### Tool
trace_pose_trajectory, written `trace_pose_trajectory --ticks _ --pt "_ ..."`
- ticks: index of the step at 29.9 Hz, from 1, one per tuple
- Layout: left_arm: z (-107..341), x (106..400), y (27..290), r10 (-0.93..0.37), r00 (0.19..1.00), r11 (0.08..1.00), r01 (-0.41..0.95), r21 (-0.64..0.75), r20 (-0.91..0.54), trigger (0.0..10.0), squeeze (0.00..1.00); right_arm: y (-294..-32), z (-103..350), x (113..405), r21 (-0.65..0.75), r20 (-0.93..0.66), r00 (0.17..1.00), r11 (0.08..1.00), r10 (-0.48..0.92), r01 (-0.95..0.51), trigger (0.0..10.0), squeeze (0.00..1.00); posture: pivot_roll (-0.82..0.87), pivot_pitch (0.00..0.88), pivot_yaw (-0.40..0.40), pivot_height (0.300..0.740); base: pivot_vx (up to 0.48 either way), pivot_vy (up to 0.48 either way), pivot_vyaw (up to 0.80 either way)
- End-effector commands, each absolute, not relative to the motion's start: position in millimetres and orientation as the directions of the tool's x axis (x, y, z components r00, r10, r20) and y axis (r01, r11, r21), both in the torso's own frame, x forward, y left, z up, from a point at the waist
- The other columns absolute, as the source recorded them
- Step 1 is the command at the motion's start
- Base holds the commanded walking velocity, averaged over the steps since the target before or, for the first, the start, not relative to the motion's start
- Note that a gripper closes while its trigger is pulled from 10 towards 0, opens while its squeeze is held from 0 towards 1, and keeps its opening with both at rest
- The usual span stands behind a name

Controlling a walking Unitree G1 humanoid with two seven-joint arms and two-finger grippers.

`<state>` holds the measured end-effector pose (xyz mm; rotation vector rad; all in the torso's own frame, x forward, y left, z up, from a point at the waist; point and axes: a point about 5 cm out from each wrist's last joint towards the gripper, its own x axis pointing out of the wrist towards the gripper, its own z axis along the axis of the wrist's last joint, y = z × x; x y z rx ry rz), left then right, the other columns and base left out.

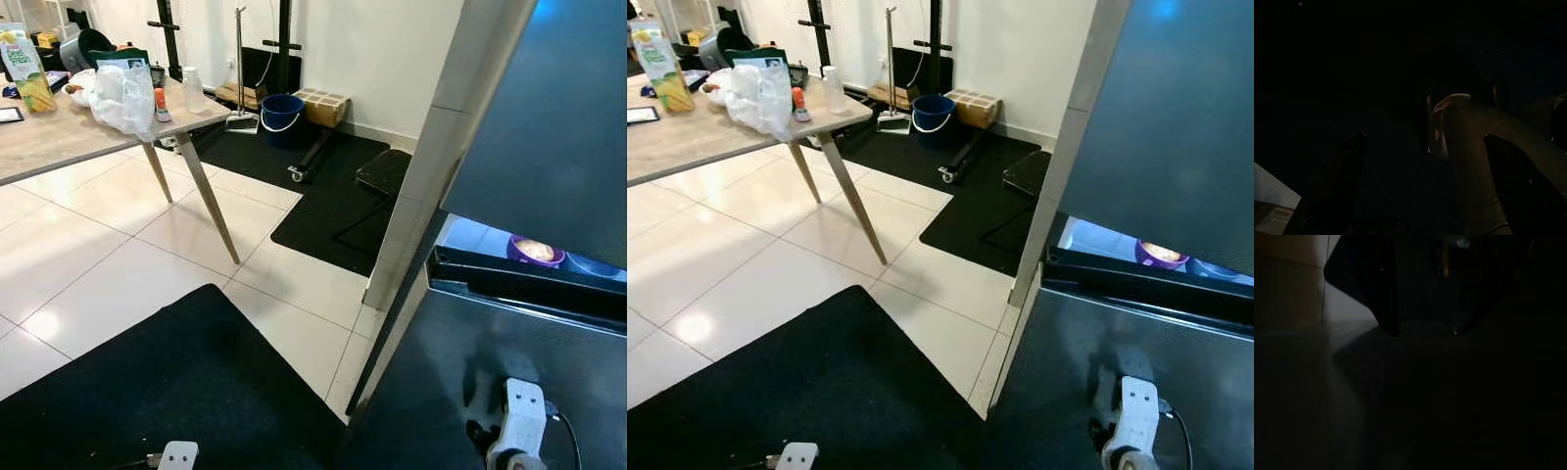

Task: Restocking fridge

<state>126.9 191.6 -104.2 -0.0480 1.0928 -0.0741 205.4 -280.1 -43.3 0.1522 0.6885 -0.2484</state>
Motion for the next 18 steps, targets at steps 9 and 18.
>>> trace_pose_trajectory --ticks 9,18 --pt "-107 120 187 -0.095 0.435 0.995 0.038 -0.087 -0.896 10.0 0.00 -274 -8 254 0.101 -0.473 0.867 0.968 -0.155 0.228 10.0 0.00 0.05 0.000 -0.062 0.740 0.000 0.000 0.00" --pt "-107 120 188 -0.095 0.436 0.995 0.038 -0.087 -0.895 10.0 0.00 -268 1 267 0.111 -0.427 0.894 0.973 -0.138 0.204 10.0 0.00 0.05 0.000 -0.063 0.740 0.000 0.000 0.00"
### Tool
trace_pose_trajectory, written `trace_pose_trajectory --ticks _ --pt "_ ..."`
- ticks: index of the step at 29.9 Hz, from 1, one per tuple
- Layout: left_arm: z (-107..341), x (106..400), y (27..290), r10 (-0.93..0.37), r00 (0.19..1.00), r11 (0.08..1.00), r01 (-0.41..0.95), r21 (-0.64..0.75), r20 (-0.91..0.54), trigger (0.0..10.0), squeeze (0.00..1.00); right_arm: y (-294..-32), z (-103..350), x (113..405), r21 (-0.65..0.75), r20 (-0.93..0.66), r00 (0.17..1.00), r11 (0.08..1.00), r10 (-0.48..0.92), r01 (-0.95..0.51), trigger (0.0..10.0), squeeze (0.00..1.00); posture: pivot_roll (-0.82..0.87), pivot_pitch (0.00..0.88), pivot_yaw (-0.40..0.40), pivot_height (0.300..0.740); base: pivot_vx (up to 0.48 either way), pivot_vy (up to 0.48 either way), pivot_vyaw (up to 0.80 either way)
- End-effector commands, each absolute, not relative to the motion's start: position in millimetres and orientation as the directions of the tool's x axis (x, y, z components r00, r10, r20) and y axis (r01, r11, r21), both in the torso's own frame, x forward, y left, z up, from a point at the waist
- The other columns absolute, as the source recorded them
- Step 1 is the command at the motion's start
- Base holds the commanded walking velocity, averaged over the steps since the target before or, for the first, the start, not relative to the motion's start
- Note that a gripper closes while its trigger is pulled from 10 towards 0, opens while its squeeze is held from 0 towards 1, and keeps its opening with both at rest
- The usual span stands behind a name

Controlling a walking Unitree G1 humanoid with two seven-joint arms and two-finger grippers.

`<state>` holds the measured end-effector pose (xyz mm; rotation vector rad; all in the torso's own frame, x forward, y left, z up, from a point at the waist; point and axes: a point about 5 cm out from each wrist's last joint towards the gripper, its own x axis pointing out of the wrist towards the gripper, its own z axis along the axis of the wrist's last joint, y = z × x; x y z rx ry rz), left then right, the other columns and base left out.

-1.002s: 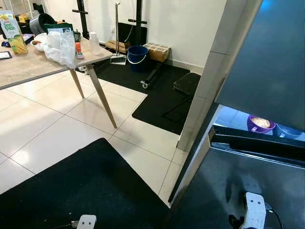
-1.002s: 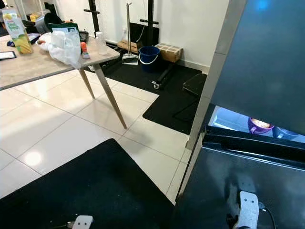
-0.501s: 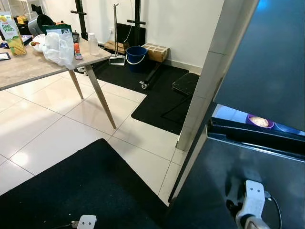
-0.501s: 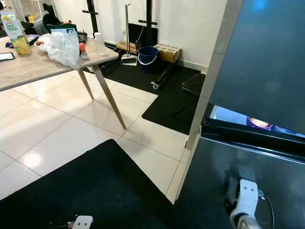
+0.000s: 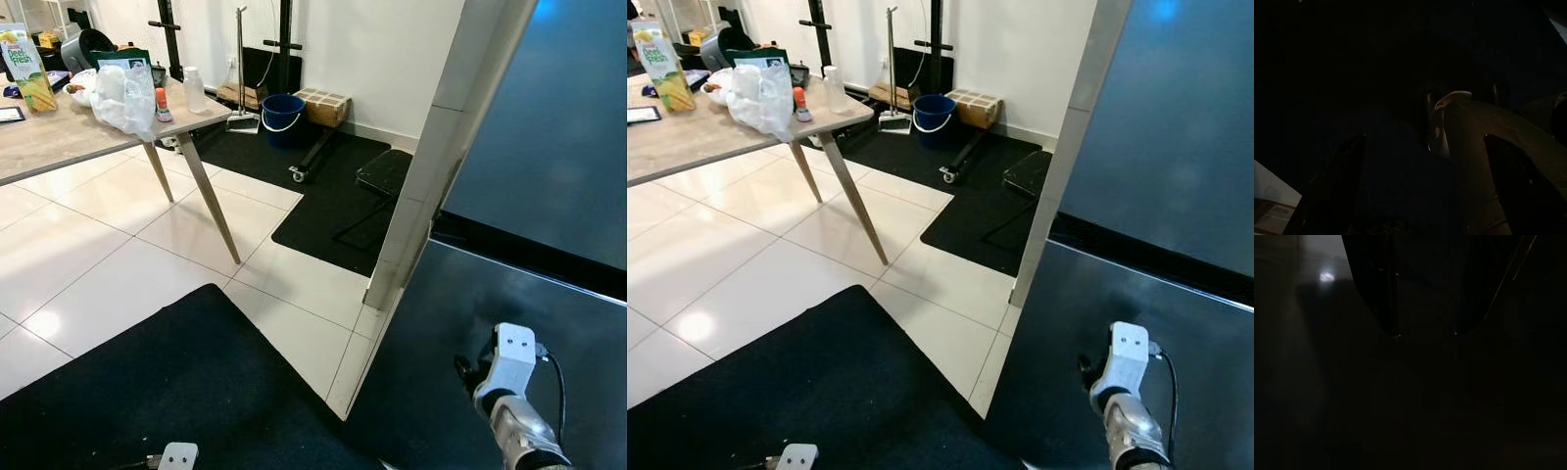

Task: Restocking fridge

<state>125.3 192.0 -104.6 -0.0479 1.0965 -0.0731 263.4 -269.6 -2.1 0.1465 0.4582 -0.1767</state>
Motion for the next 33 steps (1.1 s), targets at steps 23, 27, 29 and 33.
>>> trace_pose_trajectory --ticks 23,27,29,33 --pt "-107 122 186 -0.100 0.440 0.995 0.037 -0.093 -0.892 10.0 0.00 -255 -10 262 0.087 -0.478 0.873 0.983 -0.102 0.162 10.0 0.00 0.05 0.000 -0.064 0.740 0.000 0.000 0.00" --pt "-107 120 184 -0.102 0.435 0.995 0.040 -0.095 -0.895 10.0 0.00 -252 -34 234 0.013 -0.597 0.798 0.993 -0.086 0.116 10.0 0.00 0.05 0.000 -0.068 0.740 0.000 0.000 0.00" --pt "-107 120 184 -0.104 0.434 0.995 0.041 -0.096 -0.895 10.0 0.00 -252 -41 225 0.001 -0.627 0.775 0.994 -0.085 0.110 10.0 0.00 0.05 0.000 -0.068 0.740 0.000 0.000 0.00" --pt "-108 119 183 -0.105 0.430 0.994 0.042 -0.096 -0.897 10.0 0.00 -252 -56 202 -0.020 -0.693 0.714 0.993 -0.098 0.118 10.0 0.00 0.05 0.000 -0.069 0.740 0.000 0.000 0.00"
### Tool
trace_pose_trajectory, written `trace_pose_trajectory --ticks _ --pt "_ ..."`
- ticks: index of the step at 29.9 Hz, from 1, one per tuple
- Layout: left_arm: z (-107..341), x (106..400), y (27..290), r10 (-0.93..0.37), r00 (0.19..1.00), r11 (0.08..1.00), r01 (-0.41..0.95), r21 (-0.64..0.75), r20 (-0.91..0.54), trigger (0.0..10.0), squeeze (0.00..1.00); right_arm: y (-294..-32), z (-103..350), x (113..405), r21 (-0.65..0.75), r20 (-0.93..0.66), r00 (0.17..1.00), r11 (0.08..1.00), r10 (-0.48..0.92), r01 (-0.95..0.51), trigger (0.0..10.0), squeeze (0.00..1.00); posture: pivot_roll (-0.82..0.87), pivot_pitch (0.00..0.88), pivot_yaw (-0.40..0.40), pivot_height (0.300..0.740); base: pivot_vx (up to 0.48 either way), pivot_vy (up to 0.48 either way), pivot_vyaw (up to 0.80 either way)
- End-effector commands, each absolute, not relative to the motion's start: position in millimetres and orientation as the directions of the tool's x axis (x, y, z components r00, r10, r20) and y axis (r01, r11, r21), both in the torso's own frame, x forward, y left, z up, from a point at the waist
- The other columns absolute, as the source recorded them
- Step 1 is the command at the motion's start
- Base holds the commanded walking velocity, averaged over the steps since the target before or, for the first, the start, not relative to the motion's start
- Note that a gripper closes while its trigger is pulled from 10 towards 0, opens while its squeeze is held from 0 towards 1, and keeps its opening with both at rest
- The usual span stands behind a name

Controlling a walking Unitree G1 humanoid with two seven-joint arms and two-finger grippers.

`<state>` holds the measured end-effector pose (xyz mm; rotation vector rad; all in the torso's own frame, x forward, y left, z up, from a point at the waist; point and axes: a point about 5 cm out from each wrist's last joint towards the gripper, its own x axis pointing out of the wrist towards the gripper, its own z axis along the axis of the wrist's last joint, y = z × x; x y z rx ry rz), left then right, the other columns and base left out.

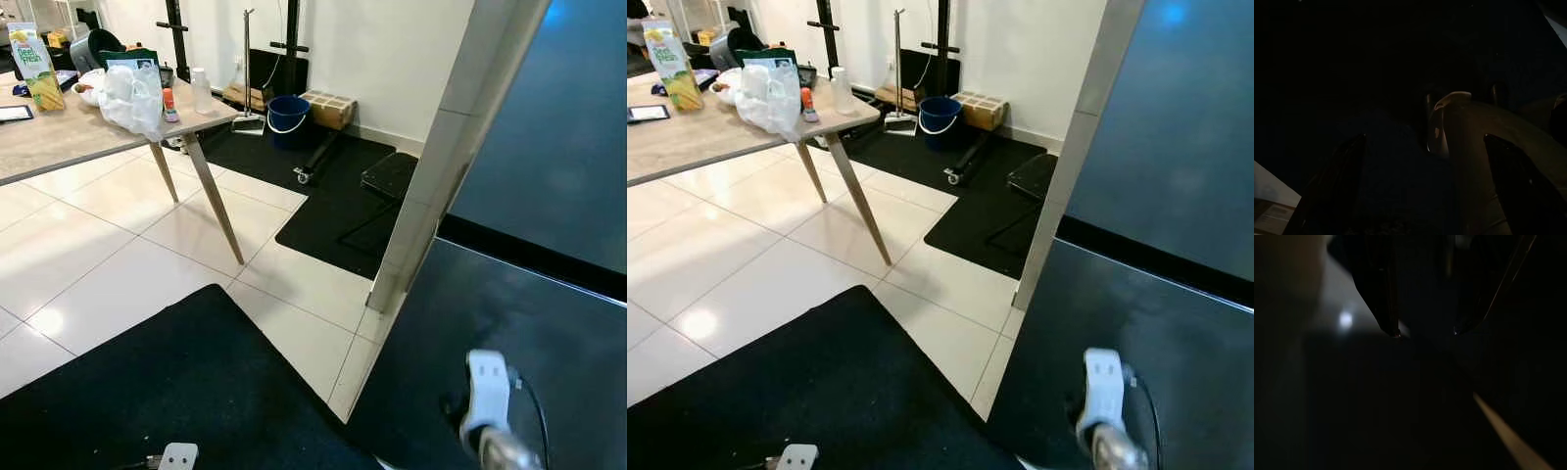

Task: Restocking fridge

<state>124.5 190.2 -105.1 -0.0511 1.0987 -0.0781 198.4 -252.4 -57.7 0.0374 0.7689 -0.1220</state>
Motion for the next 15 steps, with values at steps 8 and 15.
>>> trace_pose_trajectory --ticks 8,15 --pt "-108 119 183 -0.101 0.423 0.995 0.059 -0.084 -0.900 10.0 0.00 -257 -83 147 -0.121 -0.828 0.538 0.987 -0.157 0.101 10.0 0.00 0.06 0.000 -0.067 0.740 0.000 0.000 0.00" --pt "-110 112 186 -0.069 0.386 0.994 0.100 -0.033 -0.920 10.0 0.00 -259 -90 129 -0.198 -0.856 0.477 0.979 -0.198 0.052 10.0 0.00 0.07 0.000 -0.071 0.740 0.000 0.000 0.00"
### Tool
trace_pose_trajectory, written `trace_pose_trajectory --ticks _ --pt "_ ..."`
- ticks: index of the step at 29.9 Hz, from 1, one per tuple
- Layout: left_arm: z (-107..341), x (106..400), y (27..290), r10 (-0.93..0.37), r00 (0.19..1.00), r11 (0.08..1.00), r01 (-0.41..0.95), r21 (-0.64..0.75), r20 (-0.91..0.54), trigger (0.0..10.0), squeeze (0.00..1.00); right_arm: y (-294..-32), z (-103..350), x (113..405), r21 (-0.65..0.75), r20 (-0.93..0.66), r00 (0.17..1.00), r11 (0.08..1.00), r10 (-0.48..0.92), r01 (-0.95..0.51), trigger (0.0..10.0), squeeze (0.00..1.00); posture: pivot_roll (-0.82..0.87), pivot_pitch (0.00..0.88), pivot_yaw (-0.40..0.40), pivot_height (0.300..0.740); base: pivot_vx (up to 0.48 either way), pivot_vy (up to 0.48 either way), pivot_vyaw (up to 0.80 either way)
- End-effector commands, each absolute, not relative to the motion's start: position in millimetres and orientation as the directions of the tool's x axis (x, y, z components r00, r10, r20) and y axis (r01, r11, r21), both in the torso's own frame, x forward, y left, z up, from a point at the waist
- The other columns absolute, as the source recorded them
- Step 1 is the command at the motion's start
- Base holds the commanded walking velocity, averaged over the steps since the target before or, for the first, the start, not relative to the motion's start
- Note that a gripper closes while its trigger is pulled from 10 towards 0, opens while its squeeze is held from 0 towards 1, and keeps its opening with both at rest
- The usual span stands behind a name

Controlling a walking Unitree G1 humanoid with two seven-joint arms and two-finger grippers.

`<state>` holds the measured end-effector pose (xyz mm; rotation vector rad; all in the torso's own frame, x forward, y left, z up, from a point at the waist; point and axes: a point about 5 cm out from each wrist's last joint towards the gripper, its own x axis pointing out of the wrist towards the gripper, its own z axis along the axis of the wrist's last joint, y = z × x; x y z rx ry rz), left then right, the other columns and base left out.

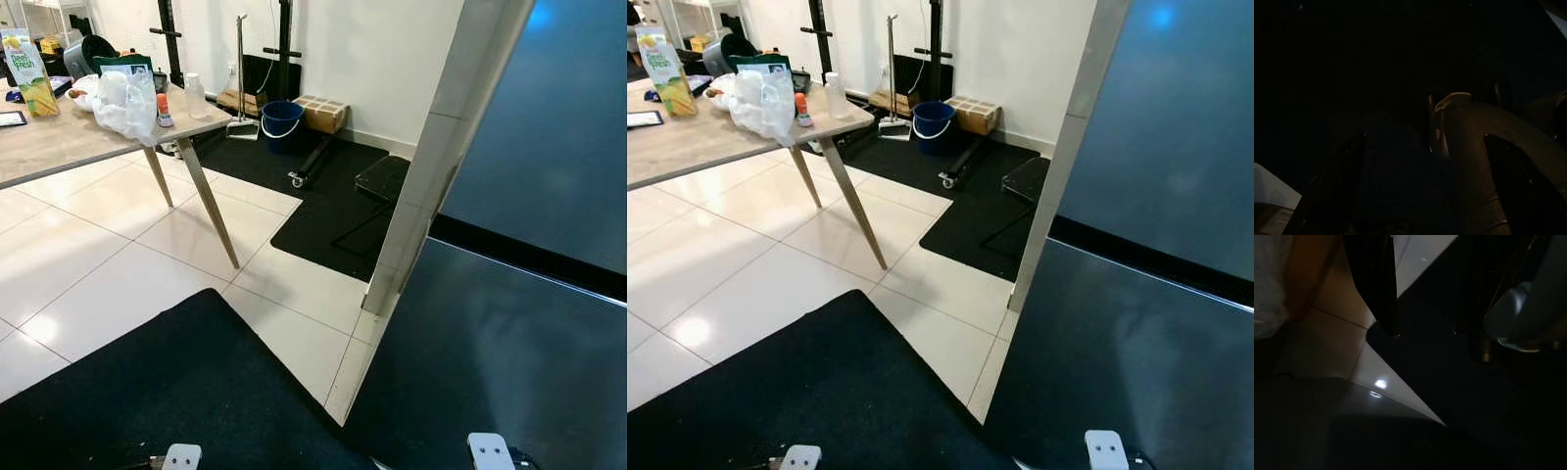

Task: Restocking fridge

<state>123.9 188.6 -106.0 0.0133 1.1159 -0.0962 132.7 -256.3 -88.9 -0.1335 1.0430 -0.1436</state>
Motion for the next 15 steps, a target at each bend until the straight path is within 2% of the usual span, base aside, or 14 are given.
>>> trace_pose_trajectory --ticks 1,5,6,7,15 --pt "-111 109 187 -0.059 0.382 0.995 0.100 -0.022 -0.922 10.0 0.00 -261 -90 127 -0.208 -0.859 0.469 0.977 -0.204 0.044 10.0 0.00 0.07 0.000 -0.074 0.740 0.000 0.000 0.00" --pt "-112 105 185 -0.049 0.375 0.994 0.107 -0.009 -0.926 10.0 0.00 -269 -88 124 -0.240 -0.862 0.450 0.970 -0.235 0.047 10.0 0.00 0.06 0.000 -0.082 0.740 0.000 0.000 0.00" --pt "-113 104 183 -0.054 0.372 0.995 0.098 -0.018 -0.927 10.0 0.00 -271 -87 125 -0.243 -0.863 0.447 0.969 -0.236 0.044 10.0 0.56 0.05 0.000 -0.087 0.740 0.000 0.000 0.00" --pt "-113 103 183 -0.056 0.372 0.996 0.091 -0.024 -0.927 10.0 1.00 -272 -87 127 -0.231 -0.864 0.450 0.972 -0.226 0.045 10.0 1.00 0.05 0.000 -0.094 0.740 0.000 0.000 0.00" --pt "-113 106 180 -0.057 0.381 0.996 0.081 -0.028 -0.923 10.0 1.00 -273 -83 135 -0.232 -0.857 0.465 0.972 -0.221 0.035 10.0 1.00 0.05 0.000 -0.087 0.740 0.000 0.000 0.00"
